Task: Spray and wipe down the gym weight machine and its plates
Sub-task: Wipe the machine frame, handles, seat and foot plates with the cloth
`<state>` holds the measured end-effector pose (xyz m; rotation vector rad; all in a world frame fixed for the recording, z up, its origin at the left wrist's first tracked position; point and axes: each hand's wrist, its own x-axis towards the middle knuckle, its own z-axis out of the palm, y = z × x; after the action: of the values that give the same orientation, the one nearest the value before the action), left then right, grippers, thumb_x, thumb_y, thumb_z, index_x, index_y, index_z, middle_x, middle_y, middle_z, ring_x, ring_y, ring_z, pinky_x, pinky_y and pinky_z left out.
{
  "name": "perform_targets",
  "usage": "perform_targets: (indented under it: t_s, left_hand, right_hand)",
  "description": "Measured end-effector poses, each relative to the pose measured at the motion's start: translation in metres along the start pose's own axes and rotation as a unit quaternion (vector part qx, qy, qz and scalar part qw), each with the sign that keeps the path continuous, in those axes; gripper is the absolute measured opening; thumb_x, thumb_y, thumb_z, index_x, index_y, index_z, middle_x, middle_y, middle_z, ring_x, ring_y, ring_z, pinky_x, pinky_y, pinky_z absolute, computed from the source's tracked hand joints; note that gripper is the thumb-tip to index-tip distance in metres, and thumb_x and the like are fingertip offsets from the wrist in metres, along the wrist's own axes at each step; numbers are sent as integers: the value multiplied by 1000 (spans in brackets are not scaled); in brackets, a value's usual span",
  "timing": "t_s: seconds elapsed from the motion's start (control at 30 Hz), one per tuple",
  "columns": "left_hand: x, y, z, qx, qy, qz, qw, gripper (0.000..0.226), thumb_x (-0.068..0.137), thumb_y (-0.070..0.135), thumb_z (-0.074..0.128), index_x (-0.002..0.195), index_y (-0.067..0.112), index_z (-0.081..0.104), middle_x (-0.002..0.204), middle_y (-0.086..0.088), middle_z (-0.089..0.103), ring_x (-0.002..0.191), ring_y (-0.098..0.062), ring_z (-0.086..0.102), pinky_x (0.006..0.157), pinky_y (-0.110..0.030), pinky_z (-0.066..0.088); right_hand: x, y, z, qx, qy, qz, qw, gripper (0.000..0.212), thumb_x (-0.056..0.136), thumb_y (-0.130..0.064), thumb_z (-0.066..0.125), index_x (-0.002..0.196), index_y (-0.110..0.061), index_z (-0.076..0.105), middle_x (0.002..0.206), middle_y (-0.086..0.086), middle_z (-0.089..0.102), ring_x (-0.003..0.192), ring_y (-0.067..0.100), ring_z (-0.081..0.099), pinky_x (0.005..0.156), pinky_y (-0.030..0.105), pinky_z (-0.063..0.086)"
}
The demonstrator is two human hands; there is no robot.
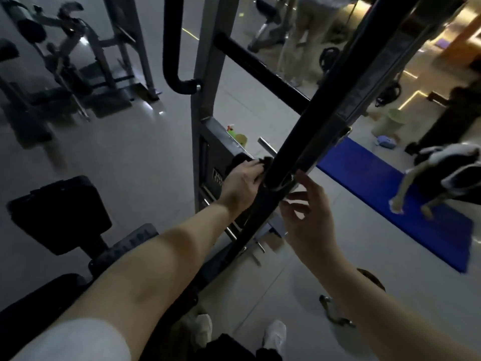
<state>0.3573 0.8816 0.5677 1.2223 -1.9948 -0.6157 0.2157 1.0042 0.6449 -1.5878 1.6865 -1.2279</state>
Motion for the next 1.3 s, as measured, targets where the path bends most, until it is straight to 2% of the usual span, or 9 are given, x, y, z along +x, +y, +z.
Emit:
perform_targets:
  t_s: [0.13,0.23,0.4,0.6,0.73,0.9,1.0,1.17,1.3]
  left_hand:
    - [6,-16,5,130,-63,82,986,56,95,27,29,132,6,66,133,-9,67,130,-26,58,117,-44,38]
    - [19,-39,-5,159,-68,111,979,41,101,25,43,130,10,68,136,-5,65,135,-21,54,120,-36,33]
    - [82,-97,-67,262,-45,-45,963,34,105,15,39,114,8,70,132,-10,64,138,-28,45,116,-41,33]
    - [48,-52,-41,159,-32,76,984,15,95,6,57,99,6,71,110,-13,68,105,-32,63,98,-36,47]
    - [3,-39,-12,97,-108,201,969,38,100,23,51,135,15,64,141,-2,62,138,-16,51,120,-38,35]
    - [64,-92,-54,162,-37,62,984,35,104,19,49,135,11,64,145,-5,58,139,-21,49,121,-32,30]
    - [106,-126,-83,181,-15,-63,981,32,104,26,47,114,7,71,135,-8,62,119,-31,59,102,-39,44]
    - [52,-72,-34,138,-10,22,990,21,97,19,57,103,8,74,124,-12,69,117,-27,62,111,-34,40]
    - [-4,-34,13,62,-50,130,988,35,99,22,57,130,13,68,137,-1,65,135,-13,54,121,-34,34]
  right_hand:
    - [1,-1,19,-73,31,-48,996,50,87,-5,77,134,-14,62,139,6,50,101,5,63,82,23,59]
    - [1,-1,25,-69,35,-52,996,50,86,-5,78,133,-14,64,140,4,46,104,5,62,83,22,58]
    - [1,-1,27,-90,46,-42,994,47,87,1,76,128,-21,67,142,2,44,102,5,63,84,30,61]
    - [1,5,31,-92,64,-51,992,44,87,2,76,127,-12,68,141,4,46,99,9,65,81,28,60]
    - [1,10,38,-93,85,-72,989,45,84,5,78,126,-7,68,138,8,47,93,11,66,79,26,60]
    - [2,10,37,-101,91,-68,988,43,84,10,75,122,-10,70,137,6,49,86,9,66,80,16,56]
    - [3,11,36,-104,91,-79,987,45,83,11,75,123,-9,69,137,10,50,87,8,66,80,19,57]
    - [3,13,36,-103,92,-75,988,47,83,14,73,123,-9,68,139,10,47,85,7,65,82,21,58]
    - [2,10,35,-101,84,-83,988,55,84,17,69,125,-19,63,140,11,45,83,10,65,82,16,56]
